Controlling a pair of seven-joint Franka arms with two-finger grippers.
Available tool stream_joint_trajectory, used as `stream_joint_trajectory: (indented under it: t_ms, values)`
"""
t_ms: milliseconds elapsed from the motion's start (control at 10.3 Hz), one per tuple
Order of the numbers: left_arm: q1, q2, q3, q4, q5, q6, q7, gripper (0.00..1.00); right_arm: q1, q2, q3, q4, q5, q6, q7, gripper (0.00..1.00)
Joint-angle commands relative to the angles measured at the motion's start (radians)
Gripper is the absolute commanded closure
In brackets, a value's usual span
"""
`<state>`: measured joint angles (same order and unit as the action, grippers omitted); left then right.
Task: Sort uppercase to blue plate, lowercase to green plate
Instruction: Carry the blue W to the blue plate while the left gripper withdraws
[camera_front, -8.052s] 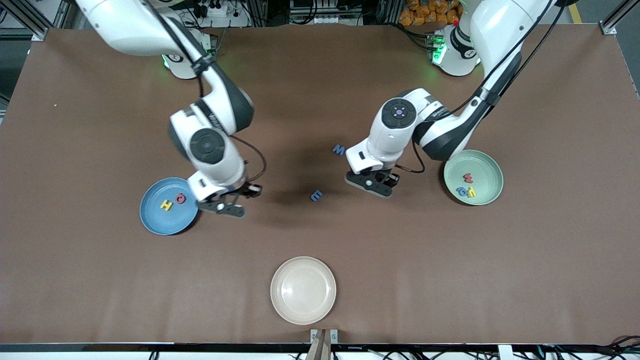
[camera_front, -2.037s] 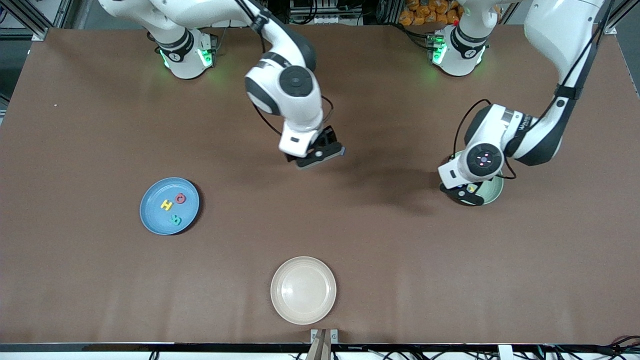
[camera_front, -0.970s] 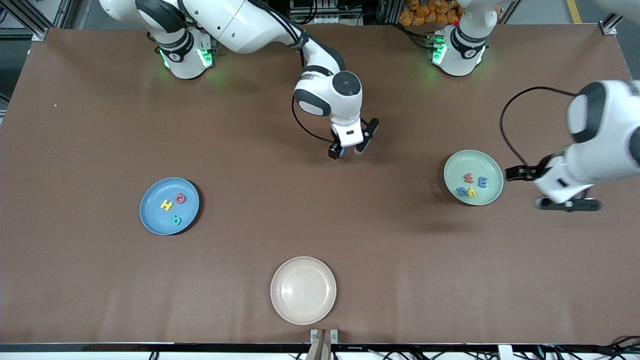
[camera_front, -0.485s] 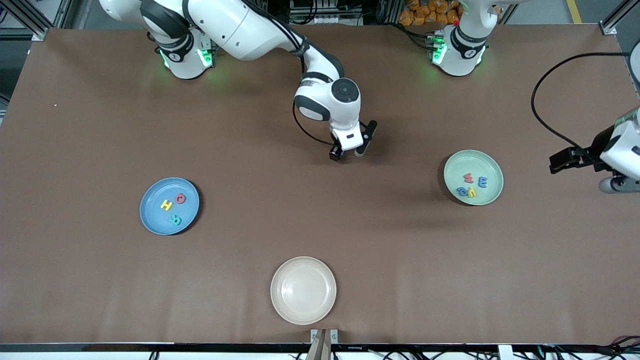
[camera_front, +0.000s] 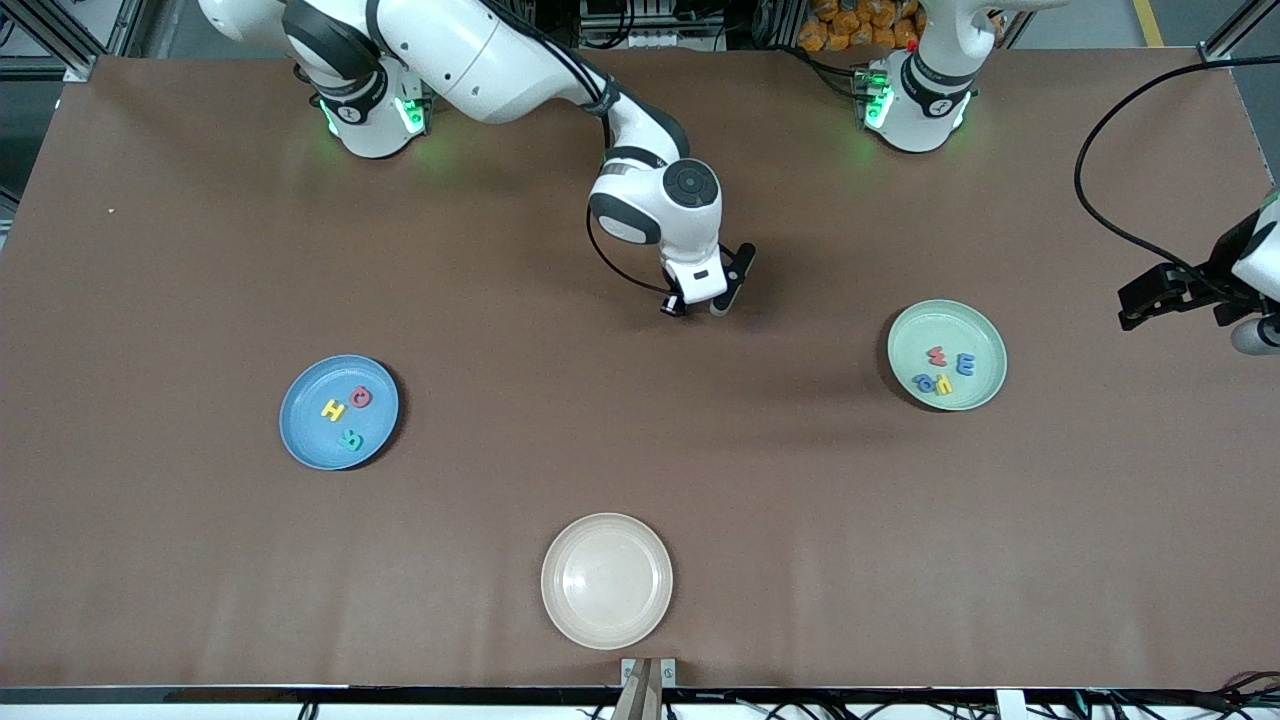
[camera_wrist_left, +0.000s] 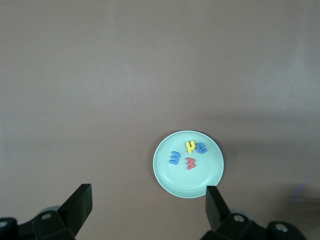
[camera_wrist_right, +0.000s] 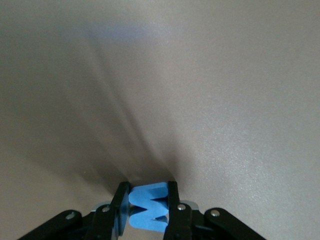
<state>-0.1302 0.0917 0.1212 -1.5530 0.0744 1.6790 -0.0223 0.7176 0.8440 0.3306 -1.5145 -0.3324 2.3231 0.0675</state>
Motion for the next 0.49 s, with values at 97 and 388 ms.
stream_joint_trajectory:
  t_ms: [97, 388]
  values:
    - [-0.042, -0.007, 0.025, 0.039, -0.024, -0.077, 0.013, 0.0, -0.01, -0.015, 0.007, 0.008, 0.01, -0.033, 0.002, 1.0]
    - [-0.042, -0.03, 0.028, 0.033, -0.024, -0.082, 0.013, 0.0, -0.097, -0.148, 0.007, -0.001, 0.123, -0.218, -0.017, 1.0]
